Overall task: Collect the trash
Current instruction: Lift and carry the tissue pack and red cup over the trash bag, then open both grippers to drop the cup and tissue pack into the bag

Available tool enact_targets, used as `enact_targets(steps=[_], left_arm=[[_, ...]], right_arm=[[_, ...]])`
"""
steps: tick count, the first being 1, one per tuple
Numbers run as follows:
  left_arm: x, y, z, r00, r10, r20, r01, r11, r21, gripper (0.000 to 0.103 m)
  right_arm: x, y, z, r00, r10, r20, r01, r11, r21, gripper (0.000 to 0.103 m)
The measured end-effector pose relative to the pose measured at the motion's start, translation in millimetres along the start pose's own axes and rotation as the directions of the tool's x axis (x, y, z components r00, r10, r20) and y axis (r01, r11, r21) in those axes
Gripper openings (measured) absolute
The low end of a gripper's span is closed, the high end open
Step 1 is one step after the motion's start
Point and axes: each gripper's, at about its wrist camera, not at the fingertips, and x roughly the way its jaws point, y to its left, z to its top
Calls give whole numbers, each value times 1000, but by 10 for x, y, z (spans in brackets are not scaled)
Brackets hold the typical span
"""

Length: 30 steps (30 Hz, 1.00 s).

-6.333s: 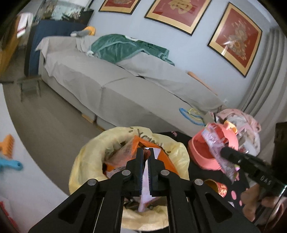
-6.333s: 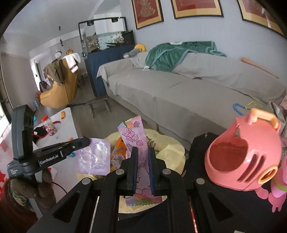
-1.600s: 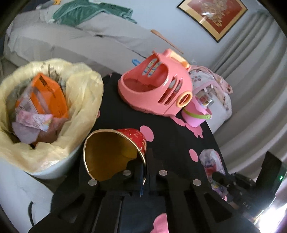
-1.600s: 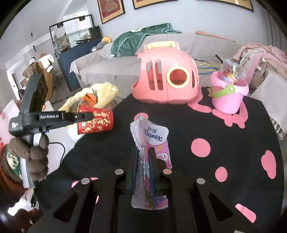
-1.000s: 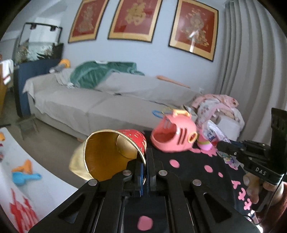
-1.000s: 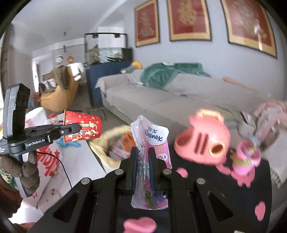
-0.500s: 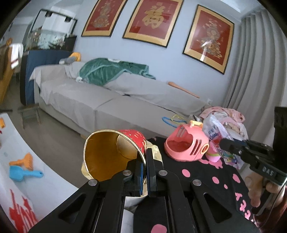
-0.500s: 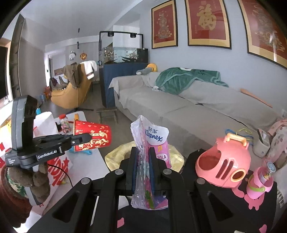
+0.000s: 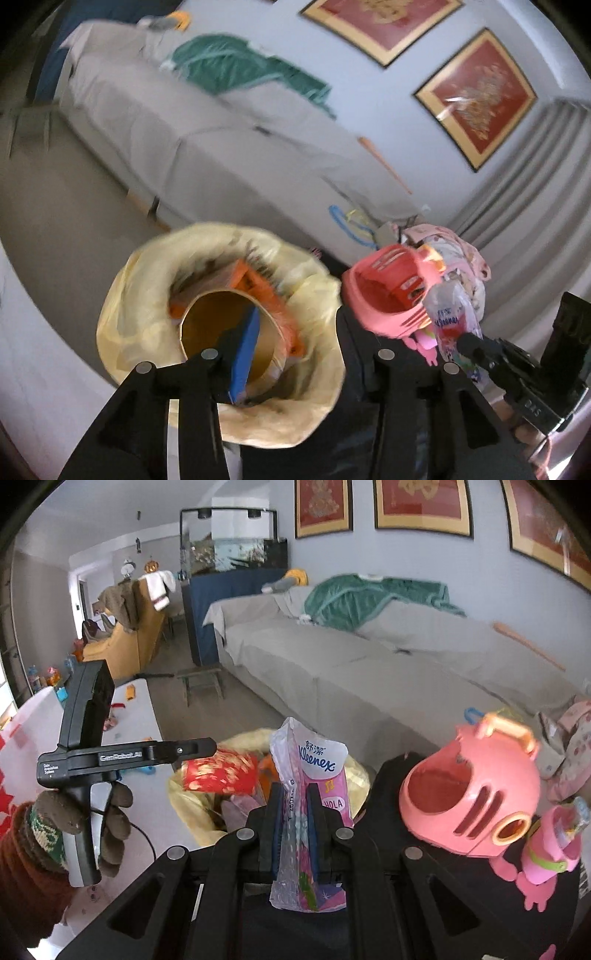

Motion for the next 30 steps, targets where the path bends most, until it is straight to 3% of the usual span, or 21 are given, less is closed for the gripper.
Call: enact_targets(steps=[5,8,11,15,17,19,24,28,29,30], left_arm=[[5,318,-94,999,34,-35,-37,995,-88,48],[-197,410,-129,994,104,33,-100,989,-107,49],[-455,462,-118,972,199,124,-185,976,-116,51],[-600,541,-111,932,312,183,-293,948,-124,52],[-604,593,-121,911,366,192,-348,930,-118,52],[-617,622,-139,904,379,197,-362,924,-120,52],[-562,614,-198,896,405,184,-391,914,-106,52],[-553,557,-276,865,474,167,-470,880,-65,52],[-555,525,-299,864,475,168,-471,880,-62,52],[-570,480,-320,862,477,171,-475,878,-56,52]], right_arm=[[465,7,40,997,52,-51,-51,998,25,11],[765,119,78,991,111,-77,-109,994,31,11],[1070,306,169,980,174,-95,-172,985,28,11],[1458,553,275,955,264,-137,-262,965,28,11],[1678,625,248,947,259,-191,-260,965,18,11],[1928,645,145,940,223,-257,-228,974,12,11],[2297,470,-203,880,257,-399,-224,966,128,11],[2208,391,-317,885,254,-391,-219,967,133,15],[2138,363,-308,892,260,-369,-220,964,147,20],[2105,345,-288,896,263,-358,-222,963,151,33]])
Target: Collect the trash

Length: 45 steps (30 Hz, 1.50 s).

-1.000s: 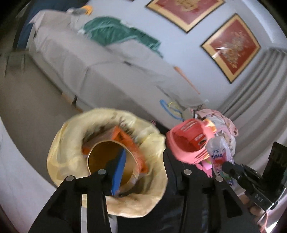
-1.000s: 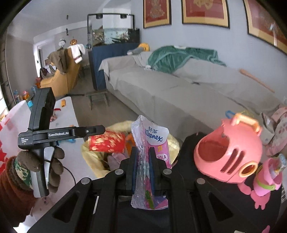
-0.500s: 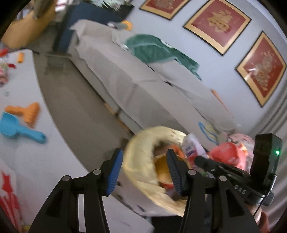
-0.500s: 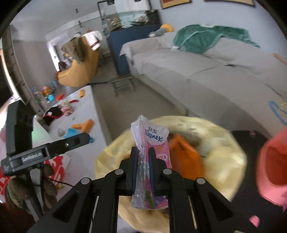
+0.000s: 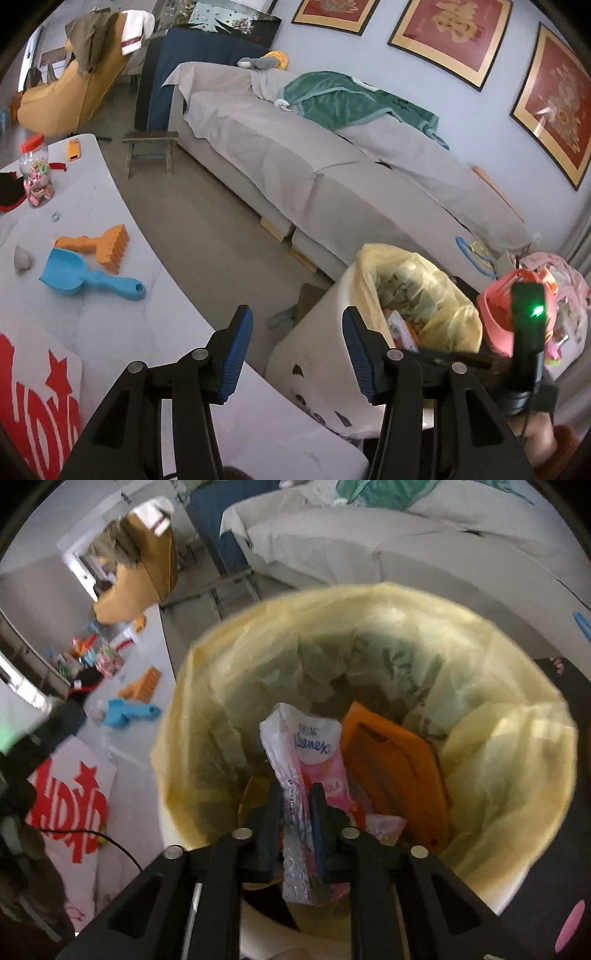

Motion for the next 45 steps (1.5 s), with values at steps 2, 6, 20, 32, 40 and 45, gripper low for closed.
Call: enact_targets(steps=[2,6,20,32,40,45], left_arm=[[-82,-62,-31,1000,2,14,-3,1000,17,52],[-278,-218,-74,999,-8,35,6,998,55,52],[-1202,-1056,-736,995,91,27,-95,966,240,52],[-2084,-1527,-1383,996,62,69,-82,934,347,52],[-2477,-1593,-1472,987,57,148,-107,929,355,52],[-2562,-1547,-1467,985,57,160,-110,933,344,52]], right_arm=[[-176,38,12,998,-15,57,15,1000,-13,48],[-551,94,-11,988,-40,151,47,998,-39,48],[-2067,371,-1031,917,-101,385,111,994,-4,56],[-2837,586,-2116,851,-289,437,256,957,135,59],[-3077,794,-2422,796,-354,491,330,934,137,59],[-3141,844,-2475,797,-345,496,319,937,141,59]])
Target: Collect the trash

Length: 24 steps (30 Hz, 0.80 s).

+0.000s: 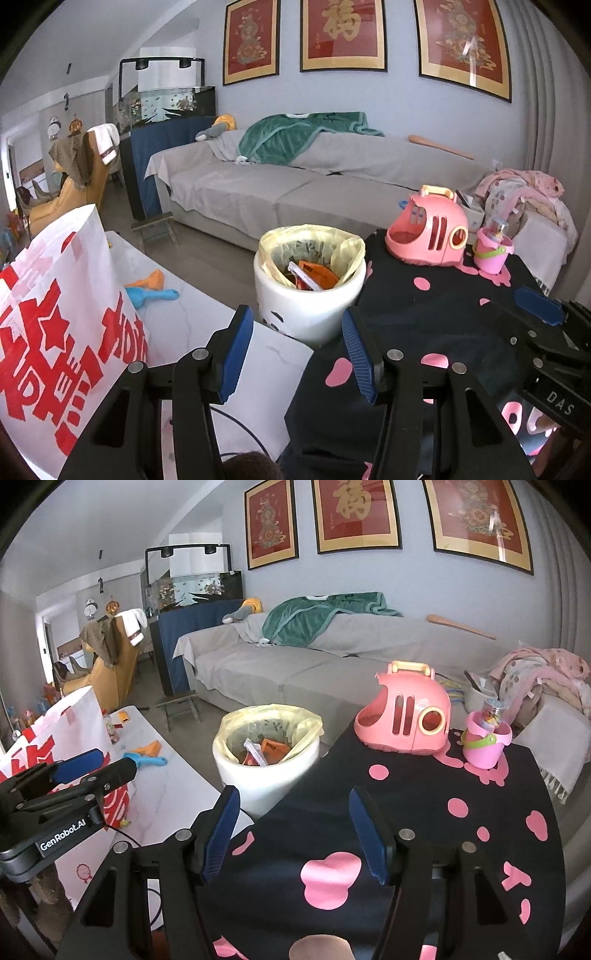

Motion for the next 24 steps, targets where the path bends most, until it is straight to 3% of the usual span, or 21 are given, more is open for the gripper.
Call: enact_targets(steps=[24], left_arm=[[10,-1,-26,1000,-6,-25,5,1000,-10,52]], right_arm=[[18,85,-6,1000,-22,-14,22,999,-38,59]])
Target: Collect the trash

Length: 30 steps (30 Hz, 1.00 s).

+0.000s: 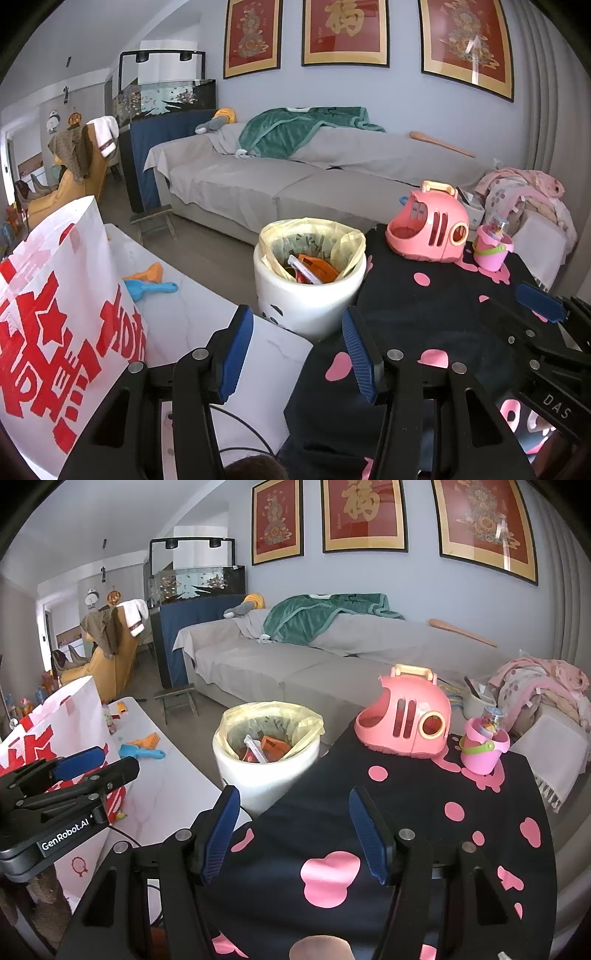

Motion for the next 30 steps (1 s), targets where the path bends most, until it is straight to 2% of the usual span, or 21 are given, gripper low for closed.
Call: enact_targets(steps=[30], left_arm=[[30,2,1,1000,-7,-7,7,1000,2,52]], right_arm=[[7,-24,-2,1000,-5,-4,5,1000,-5,59]])
